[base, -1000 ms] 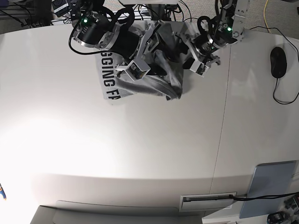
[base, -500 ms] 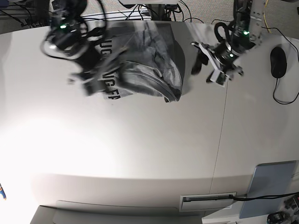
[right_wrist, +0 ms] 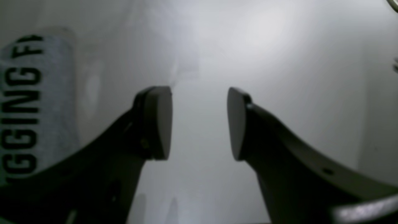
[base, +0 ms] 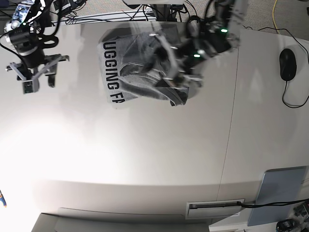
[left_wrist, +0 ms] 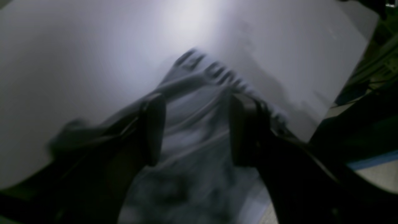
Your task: Fold the T-shirt properly
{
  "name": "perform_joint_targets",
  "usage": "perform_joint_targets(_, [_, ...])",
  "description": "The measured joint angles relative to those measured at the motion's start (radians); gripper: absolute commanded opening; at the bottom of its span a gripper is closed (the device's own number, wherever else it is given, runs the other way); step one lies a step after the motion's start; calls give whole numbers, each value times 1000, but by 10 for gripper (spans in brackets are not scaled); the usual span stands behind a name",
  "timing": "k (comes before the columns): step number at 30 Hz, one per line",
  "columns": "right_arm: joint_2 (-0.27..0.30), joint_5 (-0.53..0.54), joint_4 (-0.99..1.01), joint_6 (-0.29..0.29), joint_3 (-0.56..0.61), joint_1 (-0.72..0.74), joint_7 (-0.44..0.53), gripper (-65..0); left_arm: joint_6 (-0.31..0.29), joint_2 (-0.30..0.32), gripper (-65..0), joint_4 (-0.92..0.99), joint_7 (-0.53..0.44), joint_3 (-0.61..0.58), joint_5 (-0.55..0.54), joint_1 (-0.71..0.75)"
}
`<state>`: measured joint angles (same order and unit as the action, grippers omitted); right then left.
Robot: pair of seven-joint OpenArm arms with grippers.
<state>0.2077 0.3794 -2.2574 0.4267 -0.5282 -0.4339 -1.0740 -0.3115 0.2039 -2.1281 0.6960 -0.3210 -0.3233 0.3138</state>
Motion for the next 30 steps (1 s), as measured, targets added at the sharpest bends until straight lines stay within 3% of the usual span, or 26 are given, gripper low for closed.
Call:
perform_joint_targets(8, [-6,14,0,0,-4,-15,-13,-363,160,-118,-315,52,29,-283,205,-14])
perform_joint_targets(12, [-6,14,0,0,-4,-15,-17,-363,238,-137,-316,138,33,-299,343,-19])
perform_joint_targets(13, [-6,15,0,1,-4,-14,-19,-363,234,-136,-318,163,37,-297,342,-22])
perform_joint_targets(15, [-6,17,0,1,-3,-15,-19,-363,225,-135,-370,202,45,-301,343,-27])
perform_joint_targets(18, [-5,17,0,0,-4,-14,-25,-363,227,-135,-538,212,45,-301,387,-30])
perform_joint_targets(19, [-5,18,0,0,-4,-15,-24,-363,227,-135,-557,206,45,-300,392,-31])
perform_joint_targets(23, [-6,18,0,0,-4,-15,-22,-363,231,-105,-557,78,49,-299,393,-3])
perform_joint_targets(27, [-6,16,0,1,-4,-15,-21,-363,227,-21,-557,-71,84,-302,441,53])
perform_joint_targets(30, [-6,15,0,1,-4,-15,-8,-363,308,56,-557,-102,97,-299,514,106])
